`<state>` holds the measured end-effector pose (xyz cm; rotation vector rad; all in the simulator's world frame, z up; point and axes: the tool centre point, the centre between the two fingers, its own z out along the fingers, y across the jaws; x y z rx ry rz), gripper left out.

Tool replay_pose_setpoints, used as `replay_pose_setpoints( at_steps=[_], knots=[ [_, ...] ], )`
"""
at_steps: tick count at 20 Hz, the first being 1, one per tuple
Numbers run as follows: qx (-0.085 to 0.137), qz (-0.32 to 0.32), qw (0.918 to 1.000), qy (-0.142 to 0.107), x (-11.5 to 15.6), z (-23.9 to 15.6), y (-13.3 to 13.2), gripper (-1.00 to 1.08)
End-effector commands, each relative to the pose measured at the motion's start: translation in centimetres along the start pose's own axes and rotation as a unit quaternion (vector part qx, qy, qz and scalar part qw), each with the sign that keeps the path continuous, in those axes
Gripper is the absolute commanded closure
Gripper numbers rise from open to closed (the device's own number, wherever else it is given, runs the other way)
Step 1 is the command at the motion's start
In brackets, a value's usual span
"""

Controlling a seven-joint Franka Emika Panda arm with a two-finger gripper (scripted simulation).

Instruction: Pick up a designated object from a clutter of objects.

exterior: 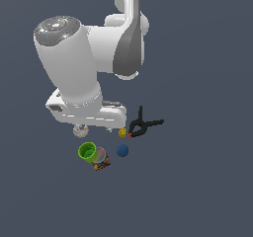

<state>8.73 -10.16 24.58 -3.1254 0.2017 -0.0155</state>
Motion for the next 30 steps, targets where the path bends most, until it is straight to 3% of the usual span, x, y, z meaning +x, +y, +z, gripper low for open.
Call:
replay_pose_setpoints(
  at_steps=[1, 12, 22, 30],
  knots=[
    [-0.001, 0.001, 1.0000, -0.001, 1.2, 1.7, 0.9, -0.92],
    [-0.005, 0.002, 1.0000, -0.004, 3.9, 6.5, 3.5, -0.92],
    [-0.005, 0.002, 1.0000, -0.005, 4.0, 7.6, 3.8, -0.92],
    [-0.005, 0.002, 1.0000, -0.005, 3.9, 11.3, 3.9, -0.92]
  ],
)
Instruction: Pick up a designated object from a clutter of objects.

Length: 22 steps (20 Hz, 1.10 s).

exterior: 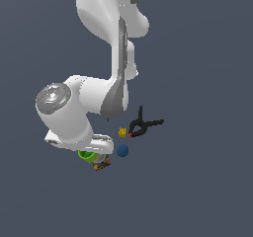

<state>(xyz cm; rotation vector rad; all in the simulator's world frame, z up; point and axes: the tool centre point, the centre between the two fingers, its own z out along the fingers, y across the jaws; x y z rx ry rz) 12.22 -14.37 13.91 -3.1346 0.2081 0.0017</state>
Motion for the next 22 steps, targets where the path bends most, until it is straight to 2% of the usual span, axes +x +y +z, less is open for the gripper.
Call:
replay_pose_setpoints(
  at_steps=[1, 7, 8, 22],
  knots=[
    [0.000, 0.000, 1.0000, 0.001, 0.00, 0.94, 0.01, -0.92],
    [0.000, 0.000, 1.0000, 0.001, 0.15, 1.36, 0.02, -0.92],
    [0.000, 0.000, 1.0000, 0.001, 0.15, 1.36, 0.02, 1.08],
    [0.000, 0.000, 1.0000, 0.000, -0.07, 1.18, -0.12, 1.08]
  ],
)
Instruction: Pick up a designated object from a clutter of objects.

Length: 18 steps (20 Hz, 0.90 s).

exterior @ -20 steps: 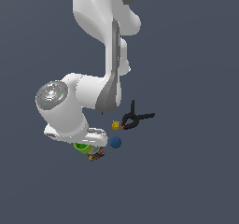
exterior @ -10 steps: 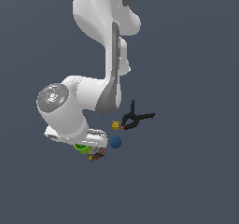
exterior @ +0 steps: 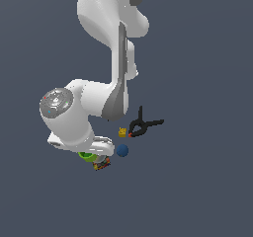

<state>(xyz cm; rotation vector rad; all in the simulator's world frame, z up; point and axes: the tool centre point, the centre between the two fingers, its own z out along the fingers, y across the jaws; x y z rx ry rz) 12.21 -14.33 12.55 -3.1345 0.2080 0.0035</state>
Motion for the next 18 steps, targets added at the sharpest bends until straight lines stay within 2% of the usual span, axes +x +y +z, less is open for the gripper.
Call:
replay_pose_setpoints(
  at_steps=[1, 10, 18],
  knots=[
    [0.000, 0.000, 1.0000, 0.001, -0.2, -0.3, -0.1, 1.08],
    [0.000, 0.000, 1.0000, 0.001, -2.5, -2.7, -1.6, 1.08],
    [0.000, 0.000, 1.0000, 0.001, -6.6, -6.9, -4.1, 1.08]
  ],
)
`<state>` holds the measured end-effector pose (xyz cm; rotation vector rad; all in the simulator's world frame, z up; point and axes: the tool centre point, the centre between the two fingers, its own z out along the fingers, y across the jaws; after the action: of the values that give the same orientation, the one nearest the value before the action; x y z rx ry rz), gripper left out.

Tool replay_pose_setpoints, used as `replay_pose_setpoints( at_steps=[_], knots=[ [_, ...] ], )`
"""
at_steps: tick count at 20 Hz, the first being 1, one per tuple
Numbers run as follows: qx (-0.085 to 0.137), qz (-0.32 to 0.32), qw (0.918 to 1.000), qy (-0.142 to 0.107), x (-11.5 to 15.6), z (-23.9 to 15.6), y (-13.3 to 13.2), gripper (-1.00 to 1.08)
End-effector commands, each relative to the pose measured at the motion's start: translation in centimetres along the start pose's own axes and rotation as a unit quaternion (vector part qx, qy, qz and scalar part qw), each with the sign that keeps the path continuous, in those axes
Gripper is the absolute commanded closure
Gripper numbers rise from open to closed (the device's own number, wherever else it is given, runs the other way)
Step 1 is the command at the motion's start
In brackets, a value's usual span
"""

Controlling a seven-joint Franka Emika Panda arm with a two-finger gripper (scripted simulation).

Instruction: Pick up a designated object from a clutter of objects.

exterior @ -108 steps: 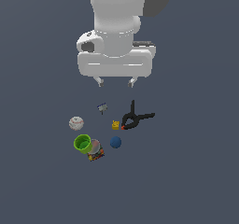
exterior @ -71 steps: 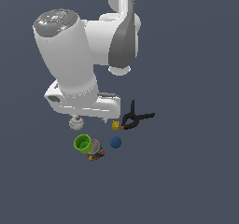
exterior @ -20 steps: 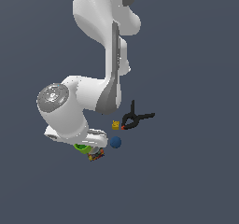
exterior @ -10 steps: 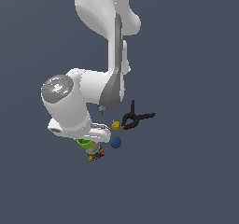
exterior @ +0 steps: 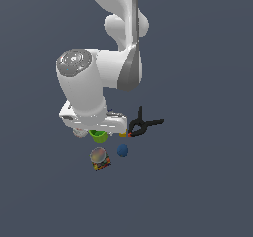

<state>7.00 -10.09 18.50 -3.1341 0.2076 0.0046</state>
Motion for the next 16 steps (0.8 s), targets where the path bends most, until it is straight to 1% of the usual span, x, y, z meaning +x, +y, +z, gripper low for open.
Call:
replay_pose_setpoints(
  at_steps=[1, 16],
  knots=[
    [0.000, 0.000, 1.0000, 0.001, -1.4, -1.6, -0.9, 1.08],
    [-0.001, 0.000, 1.0000, 0.002, -10.7, -11.5, -6.6, 1.08]
  ],
)
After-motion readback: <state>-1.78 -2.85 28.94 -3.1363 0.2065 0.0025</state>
